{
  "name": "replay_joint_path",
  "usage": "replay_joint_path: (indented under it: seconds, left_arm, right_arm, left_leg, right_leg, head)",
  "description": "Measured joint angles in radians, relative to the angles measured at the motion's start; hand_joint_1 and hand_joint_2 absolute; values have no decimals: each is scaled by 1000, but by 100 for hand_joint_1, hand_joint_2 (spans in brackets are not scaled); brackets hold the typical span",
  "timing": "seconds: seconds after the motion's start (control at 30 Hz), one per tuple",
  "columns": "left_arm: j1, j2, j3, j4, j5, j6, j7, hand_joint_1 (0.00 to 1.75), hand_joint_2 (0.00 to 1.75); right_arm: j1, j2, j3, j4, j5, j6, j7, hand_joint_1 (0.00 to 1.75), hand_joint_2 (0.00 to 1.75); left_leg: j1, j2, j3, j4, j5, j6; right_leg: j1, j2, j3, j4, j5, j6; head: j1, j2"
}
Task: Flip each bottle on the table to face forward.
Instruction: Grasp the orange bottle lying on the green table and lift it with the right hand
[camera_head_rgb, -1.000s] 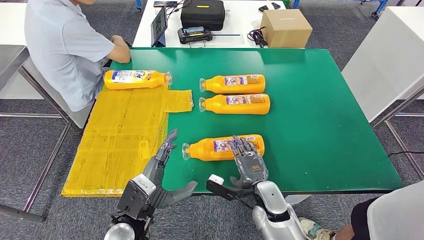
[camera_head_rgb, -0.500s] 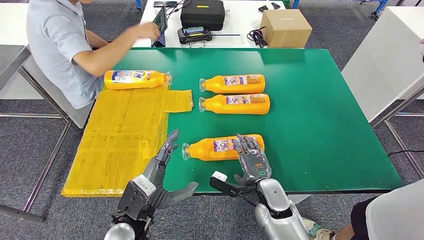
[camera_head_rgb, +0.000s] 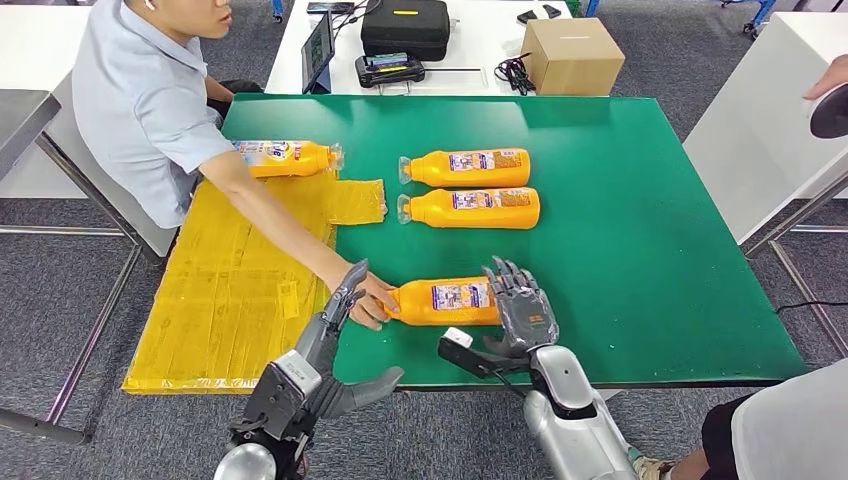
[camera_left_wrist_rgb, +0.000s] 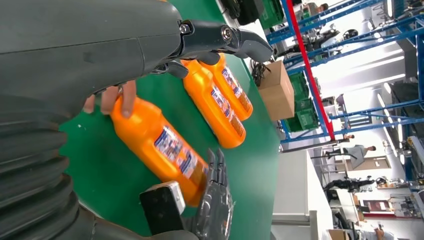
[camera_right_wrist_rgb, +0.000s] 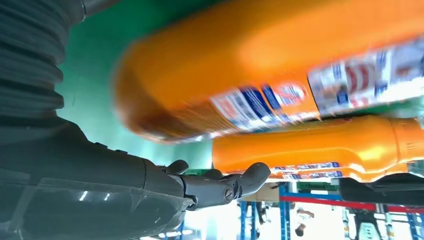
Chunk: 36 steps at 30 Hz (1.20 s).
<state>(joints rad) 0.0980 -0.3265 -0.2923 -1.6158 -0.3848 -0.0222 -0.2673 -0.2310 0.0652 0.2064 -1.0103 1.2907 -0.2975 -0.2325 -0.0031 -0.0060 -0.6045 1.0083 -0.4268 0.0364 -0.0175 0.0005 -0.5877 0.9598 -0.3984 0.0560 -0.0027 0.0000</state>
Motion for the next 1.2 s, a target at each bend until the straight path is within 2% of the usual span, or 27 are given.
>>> replay_joint_path:
  seconds: [0.47, 0.67, 0.83, 0.87, 0.9, 0.97, 1.0, 1.03, 1.2]
  left_arm:
    - [-27, 3, -15, 37, 0, -2, 0, 0, 175]
    - [-34, 3, -15, 46, 4, -8, -2, 0, 175]
    - [-48, 3, -22, 62, 16, -24, -12, 0, 175]
    - [-52, 3, -24, 67, 17, -27, -14, 0, 175]
    - [-56, 3, -27, 71, 19, -28, -16, 0, 175]
    - [-62, 3, -31, 78, 20, -30, -18, 0, 175]
    - [-64, 3, -32, 82, 21, -30, -19, 0, 175]
    - [-67, 3, -33, 85, 22, -31, -21, 0, 175]
    - [-84, 4, -41, 111, 33, -40, -25, 0, 175]
  right_arm:
    - [-65, 11, -54, 131, -34, -10, -31, 0, 175]
    - [-97, 14, -72, 190, -60, 46, -20, 0, 175]
    - [-164, 2, -91, 287, -111, 99, -33, 2, 175]
    - [-177, -1, -94, 307, -119, 111, -37, 10, 175]
    - [-188, -5, -96, 325, -123, 120, -39, 34, 175]
    - [-205, -12, -98, 354, -125, 129, -41, 117, 175]
    - [-211, -15, -99, 366, -125, 132, -41, 153, 175]
    - [-217, -19, -100, 378, -125, 134, -41, 173, 175]
    - [-258, -38, -90, 451, -110, 171, -55, 175, 175]
  left_leg:
    - [0, 0, 0, 0, 0, 0]
    - [0, 2, 2, 0, 0, 0]
    - [0, 3, 12, 0, -2, 0]
    - [0, 3, 15, 0, -3, -1]
    - [0, 3, 17, 0, -4, -1]
    - [0, 3, 19, 0, -4, 0]
    - [0, 3, 20, 0, -4, 0]
    - [0, 3, 21, 0, -4, 0]
    - [0, 4, 25, 0, -4, -1]
  right_leg:
    - [0, 0, 0, 0, 0, 0]
    - [0, 0, 1, 0, 0, 0]
    - [0, 1, 3, -1, -1, -1]
    - [0, 1, 3, -2, -2, -2]
    - [0, 2, 4, -2, -3, -2]
    - [0, 3, 6, -2, -4, -2]
    - [0, 3, 7, -2, -3, -2]
    - [0, 4, 8, -2, -2, -2]
    - [1, 6, 14, -2, 0, -1]
  head:
    - [0, 0]
    - [0, 0]
    - [0, 0]
    - [0, 0]
    - [0, 0]
    - [0, 0]
    - [0, 0]
    - [0, 0]
    - [0, 0]
